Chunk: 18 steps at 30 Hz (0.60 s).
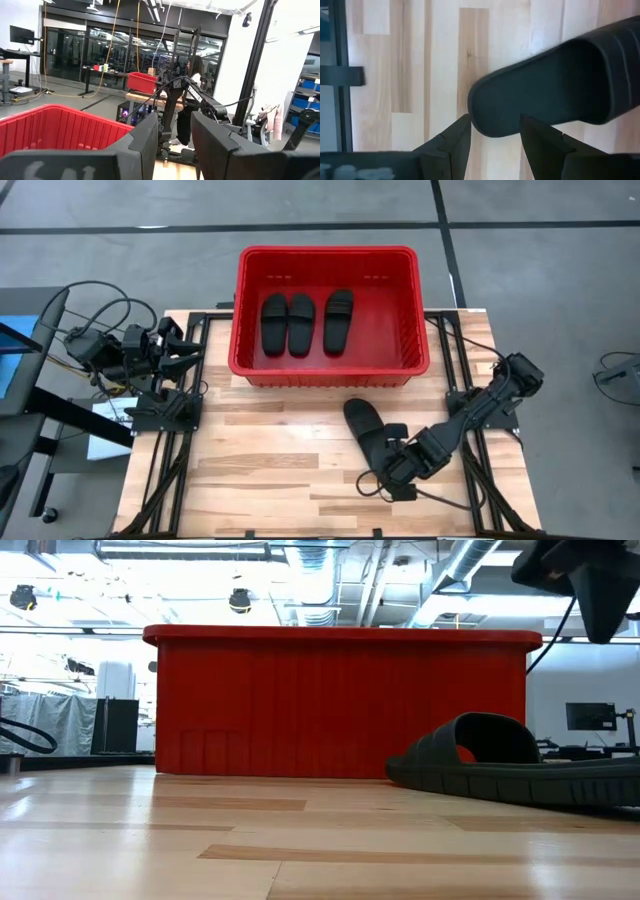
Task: Pick and place slides into bin
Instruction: Put the black slide into the red organizer bin
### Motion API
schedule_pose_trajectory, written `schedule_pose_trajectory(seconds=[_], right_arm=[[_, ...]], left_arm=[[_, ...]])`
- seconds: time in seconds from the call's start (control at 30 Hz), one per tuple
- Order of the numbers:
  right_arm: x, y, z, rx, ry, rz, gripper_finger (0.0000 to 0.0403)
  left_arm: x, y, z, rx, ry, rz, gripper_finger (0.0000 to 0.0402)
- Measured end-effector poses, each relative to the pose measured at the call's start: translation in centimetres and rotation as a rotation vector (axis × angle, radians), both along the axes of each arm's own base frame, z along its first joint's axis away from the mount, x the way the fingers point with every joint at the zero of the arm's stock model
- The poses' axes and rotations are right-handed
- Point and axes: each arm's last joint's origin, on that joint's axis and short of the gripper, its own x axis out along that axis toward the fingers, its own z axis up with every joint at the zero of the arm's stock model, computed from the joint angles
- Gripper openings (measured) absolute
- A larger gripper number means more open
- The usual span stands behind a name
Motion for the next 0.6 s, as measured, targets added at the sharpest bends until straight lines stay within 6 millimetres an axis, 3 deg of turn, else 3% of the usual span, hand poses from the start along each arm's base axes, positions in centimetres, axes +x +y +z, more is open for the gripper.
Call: schedule_pose_trajectory(seconds=[0.2,0.6], right_arm=[[0.4,0.2,-1.0,0.002,0.038,0.044,0.0162],[2.4,1.5,-8.2,-0.085,0.242,0.121,0.0162]], left_arm=[[0.0,0.0,0.0,0.000,0.000,0.000,0.0108],[0.0,0.0,0.0,-0.016,-0.002,-0.006,0.0108]])
